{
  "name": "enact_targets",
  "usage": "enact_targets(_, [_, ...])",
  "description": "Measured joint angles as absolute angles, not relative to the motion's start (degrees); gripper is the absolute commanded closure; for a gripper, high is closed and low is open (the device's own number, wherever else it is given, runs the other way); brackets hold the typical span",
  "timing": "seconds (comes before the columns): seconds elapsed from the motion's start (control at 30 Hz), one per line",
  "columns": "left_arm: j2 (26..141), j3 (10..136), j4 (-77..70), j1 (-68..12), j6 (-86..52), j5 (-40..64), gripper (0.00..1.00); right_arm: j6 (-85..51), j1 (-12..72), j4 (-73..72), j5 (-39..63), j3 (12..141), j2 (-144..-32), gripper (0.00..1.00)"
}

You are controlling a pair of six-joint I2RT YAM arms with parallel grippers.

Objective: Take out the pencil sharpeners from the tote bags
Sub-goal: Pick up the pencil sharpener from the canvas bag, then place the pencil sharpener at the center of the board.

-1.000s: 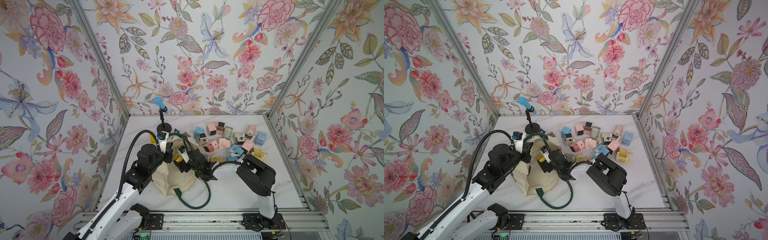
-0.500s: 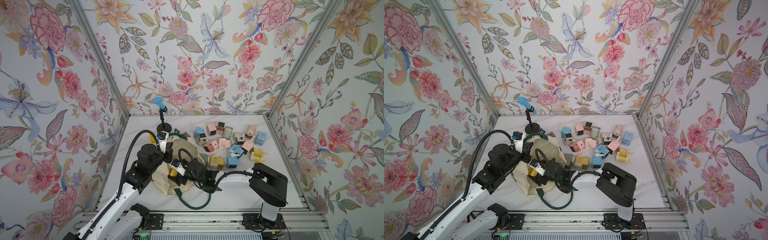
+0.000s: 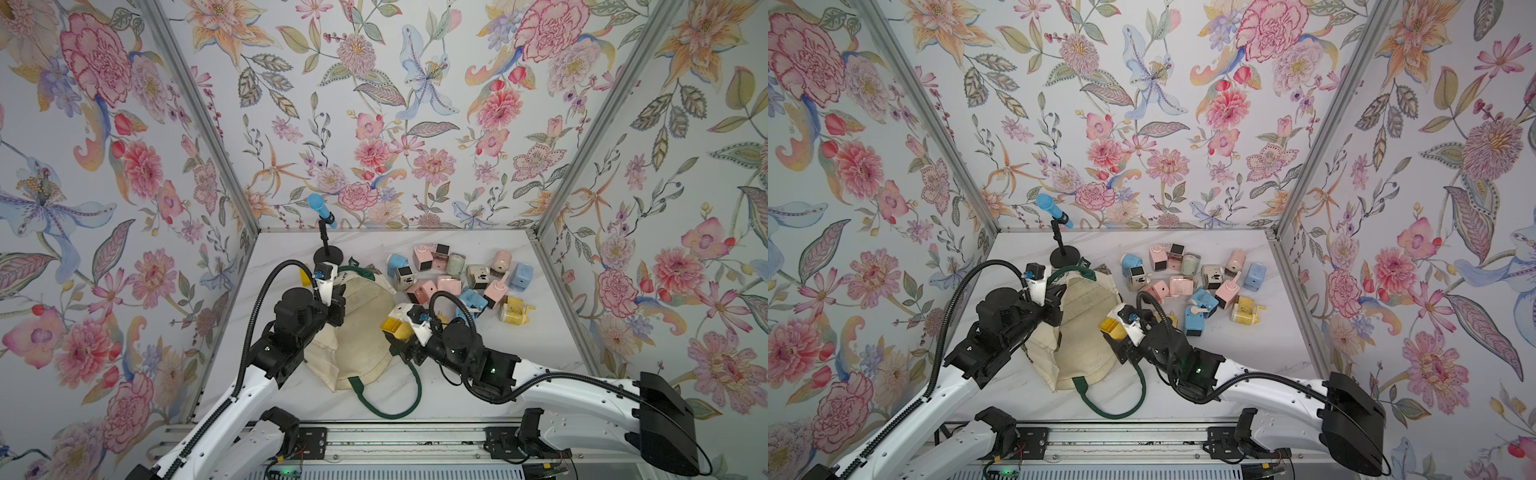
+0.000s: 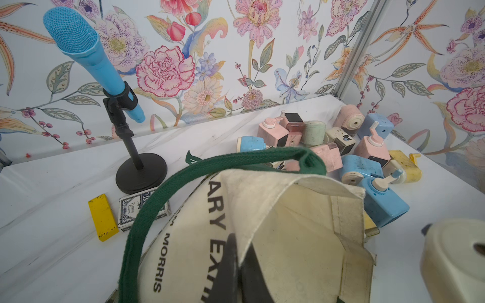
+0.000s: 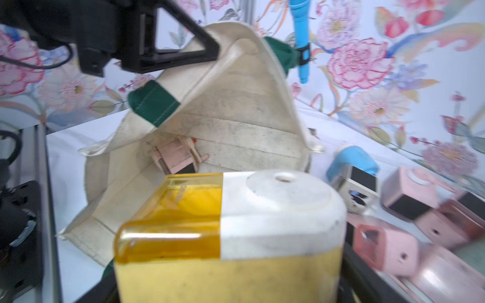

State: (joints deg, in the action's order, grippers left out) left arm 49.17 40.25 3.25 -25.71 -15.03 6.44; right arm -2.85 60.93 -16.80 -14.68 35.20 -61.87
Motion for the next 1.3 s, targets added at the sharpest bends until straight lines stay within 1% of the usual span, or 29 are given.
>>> enact_targets(0.2, [49.17, 40.25, 3.25, -25.71, -15.03, 6.46, 1.00, -14.98, 46.02, -6.59, -20.99, 25.85, -43.35, 0.35])
enact_targets(0.33, [49.17, 40.25, 3.25, -25.71, -15.03, 6.46, 1.00, -22.98, 35.27, 0.73, -22.20, 20.51, -36.03, 0.35])
enact_targets(0.47, [49.17, 40.25, 3.27, -25.71, -15.03, 6.46, 1.00, -29.06, 24.84, 6.90, -22.52, 16.93, -34.06, 0.38])
enact_targets(0.6, [49.17, 40.25, 3.27, -25.71, -15.03, 6.46, 1.00, -32.67, 17.74, 8.84, -20.32, 15.94, -37.74, 0.39])
enact_targets(0.7, [49.15, 40.25, 3.29, -25.71, -15.00, 6.46, 1.00, -33.85, 16.16, 7.68, -19.11, 15.94, -43.75, 0.38])
enact_targets(0.87, [49.15, 40.25, 3.29, -25.71, -15.03, 6.48, 1.00, -34.37, 16.03, 6.09, -17.10, 16.32, -54.33, 0.36])
enact_targets(1.03, [49.15, 40.25, 3.29, -25.71, -15.03, 6.46, 1.00, -34.35, 16.03, 3.25, -16.43, 18.44, -60.93, 0.34])
enact_targets(1.07, [49.15, 40.25, 3.29, -25.71, -15.03, 6.48, 1.00, -34.39, 16.03, 2.52, -16.32, 18.90, -62.15, 0.32])
enact_targets(1.17, [49.15, 40.25, 3.31, -25.71, -15.03, 6.48, 1.00, -34.35, 16.05, 0.91, -16.23, 20.29, -65.19, 0.18])
enact_targets(1.3, [49.17, 40.25, 3.29, -25.71, -15.00, 6.48, 1.00, -33.98, 16.62, 0.25, -16.25, 21.39, -67.09, 0.06])
